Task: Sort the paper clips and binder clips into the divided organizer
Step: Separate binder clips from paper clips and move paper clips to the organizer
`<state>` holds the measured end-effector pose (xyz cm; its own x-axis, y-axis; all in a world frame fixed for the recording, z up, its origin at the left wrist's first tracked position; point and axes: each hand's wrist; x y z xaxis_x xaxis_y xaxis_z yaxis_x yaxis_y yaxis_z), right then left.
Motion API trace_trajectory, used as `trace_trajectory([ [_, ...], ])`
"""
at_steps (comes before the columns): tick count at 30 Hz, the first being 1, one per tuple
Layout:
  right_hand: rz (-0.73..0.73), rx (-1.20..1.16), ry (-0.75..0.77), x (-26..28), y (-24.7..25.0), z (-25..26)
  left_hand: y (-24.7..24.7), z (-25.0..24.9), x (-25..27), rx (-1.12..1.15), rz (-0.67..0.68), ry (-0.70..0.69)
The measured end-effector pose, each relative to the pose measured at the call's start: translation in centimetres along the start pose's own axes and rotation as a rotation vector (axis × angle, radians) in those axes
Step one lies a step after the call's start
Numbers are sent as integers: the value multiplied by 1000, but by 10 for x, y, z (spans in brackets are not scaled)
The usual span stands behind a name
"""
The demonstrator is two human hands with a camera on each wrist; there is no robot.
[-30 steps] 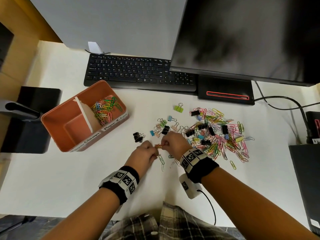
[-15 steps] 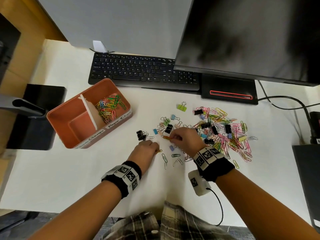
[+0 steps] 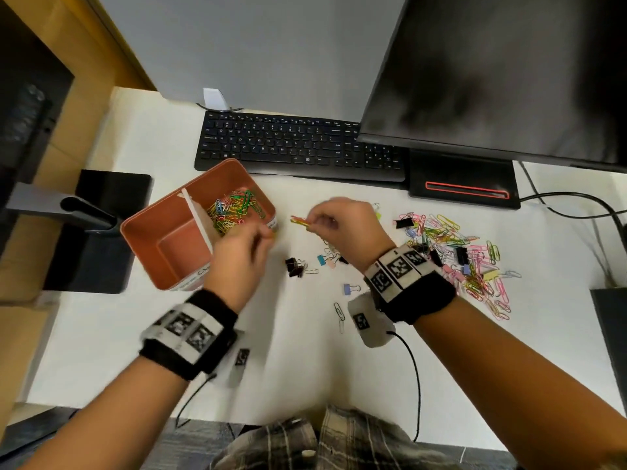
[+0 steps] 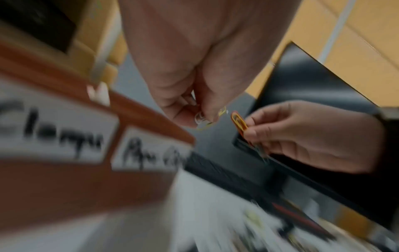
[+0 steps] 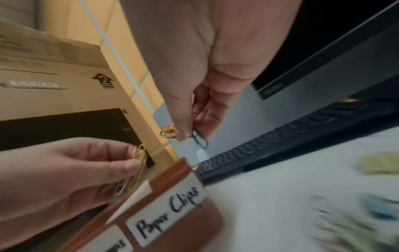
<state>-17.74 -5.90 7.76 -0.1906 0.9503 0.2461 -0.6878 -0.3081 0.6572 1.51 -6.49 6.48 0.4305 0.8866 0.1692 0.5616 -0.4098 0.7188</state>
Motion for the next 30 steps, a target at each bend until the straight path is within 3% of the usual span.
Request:
trace_trajectory([
  [3,-15,-27,39,-43,-15,35,47,14,-25,30,-92,159],
  [7,61,-48,-30,-89,-39,63,64,30,-47,20,38,316],
  [9,59,-63,-23,-87,-39,62,67,28,-44,-116,41,286],
  [12,-53,-28,63,-48,-29,41,57,19,-20,-93,-28,59],
  [15,57,13,-39,16,-28,-9,13,11,11,-13,218,-71],
  [18,225,29,-196,82,-32,-63,-41,8,24,2,496,-69],
  [20,292,42,-250,108,-40,-83,-67,10,27,10,559,-51],
  [25,361,84,-310,127,-60,-112,-101,10,11,-83,414,-34],
  [30,257,91,-252,113,-67,-114,-105,18,-10,-180,347,21],
])
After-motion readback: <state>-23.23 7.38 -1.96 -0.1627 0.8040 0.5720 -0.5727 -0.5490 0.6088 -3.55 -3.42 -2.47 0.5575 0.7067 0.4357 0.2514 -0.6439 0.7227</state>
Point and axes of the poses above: each hand's wrist, its own x-axis away from the middle knuckle, its own y-axis out of the back of the hand, z = x × y, and after that the axes turned 12 degrees about z, right-handed
